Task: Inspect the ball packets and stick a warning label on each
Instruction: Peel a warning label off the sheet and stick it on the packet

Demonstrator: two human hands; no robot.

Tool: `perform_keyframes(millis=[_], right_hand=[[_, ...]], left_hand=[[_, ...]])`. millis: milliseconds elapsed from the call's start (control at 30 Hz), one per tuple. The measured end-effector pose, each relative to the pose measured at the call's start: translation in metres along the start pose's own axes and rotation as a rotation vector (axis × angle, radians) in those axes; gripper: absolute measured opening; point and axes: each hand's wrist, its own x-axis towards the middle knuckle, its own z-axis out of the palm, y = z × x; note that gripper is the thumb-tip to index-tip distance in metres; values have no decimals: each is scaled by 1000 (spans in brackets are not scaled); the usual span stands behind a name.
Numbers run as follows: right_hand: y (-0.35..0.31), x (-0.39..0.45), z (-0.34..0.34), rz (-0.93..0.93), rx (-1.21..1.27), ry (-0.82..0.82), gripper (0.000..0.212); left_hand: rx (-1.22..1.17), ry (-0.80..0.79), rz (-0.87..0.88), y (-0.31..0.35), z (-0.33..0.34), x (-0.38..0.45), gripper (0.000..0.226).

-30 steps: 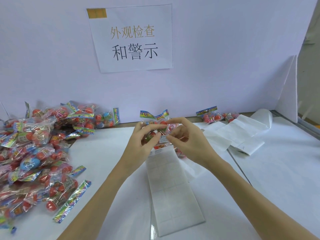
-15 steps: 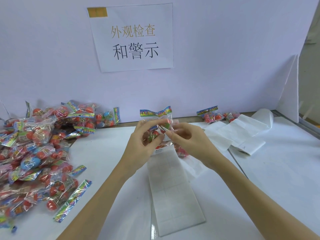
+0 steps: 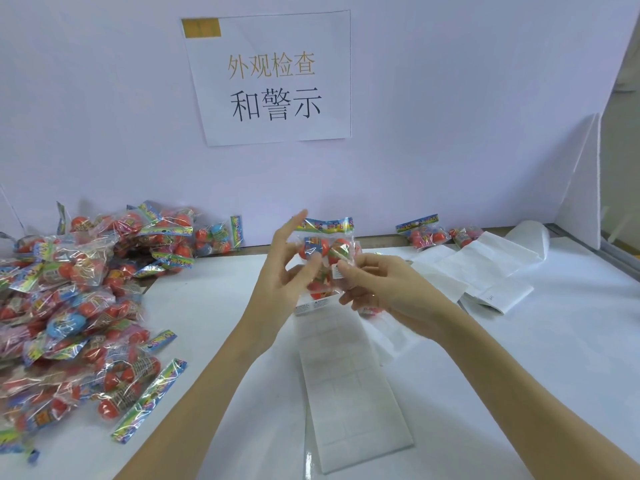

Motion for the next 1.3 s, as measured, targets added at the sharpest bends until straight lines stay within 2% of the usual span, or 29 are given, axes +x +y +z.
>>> perform_keyframes(millis=[100, 133, 167, 233, 267, 333, 367, 400, 467, 533, 567, 633, 700, 800, 933, 1033, 1100, 1167, 1233, 1300], right_hand=[[-16, 0, -23, 15, 147, 67, 28], [-23, -2, -33, -18, 289, 84, 18], [-30, -6, -44, -82, 515, 32, 11], [-37, -16, -63, -247, 1113, -264, 29], [-40, -21, -70, -290, 1285, -378, 43], [-41, -23, -82, -313, 1358, -567, 58], [-37, -20, -83, -281, 1330, -574, 57], [-33, -14, -84, -227, 1273, -476, 51], [-20, -2, -80, -114, 985, -63, 33], [-4, 8, -69, -36, 291, 329, 18], [6, 11, -63, -27, -76, 395, 20], [24, 13, -54, -63, -649, 272, 45], [35, 14, -49, -79, -921, 106, 65], [39, 17, -43, -98, -1007, 69, 69], [38, 16, -42, -216, -1000, 149, 62], [33, 15, -41, -351, -950, 283, 62], [28, 13, -38, -459, -913, 316, 64], [23, 12, -31, -561, -864, 276, 67], [21, 11, -22, -607, -848, 154, 75], [20, 9, -13, -613, -854, 34, 84]], left_hand=[[60, 98, -14, -5, -9, 4, 43], [97, 153, -39, -8, -12, 5, 38], [137, 214, -75, -12, -14, 7, 33], [239, 298, -155, -19, -17, 9, 23], [302, 309, -185, -24, -18, 9, 21], [419, 275, -213, -33, -20, 8, 18], [476, 230, -215, -37, -22, 6, 18], [539, 166, -204, -40, -22, 5, 21], [651, 32, -130, -44, -20, 2, 33], [726, -62, -57, -45, -15, -1, 44], [754, -84, -33, -45, -13, -2, 48], [817, -112, 11, -45, -11, -3, 53], [865, -136, 39, -44, -8, -4, 55], [883, -140, 65, -42, -6, -5, 51], [888, -69, 108, -37, -6, -4, 33], [759, 38, 87, -30, -3, -3, 24], [602, 96, 4, -25, -1, -2, 28], [380, 145, -88, -19, 2, 0, 45], [186, 186, -149, -16, 3, 2, 60], [111, 217, -170, -16, 1, 4, 58]])
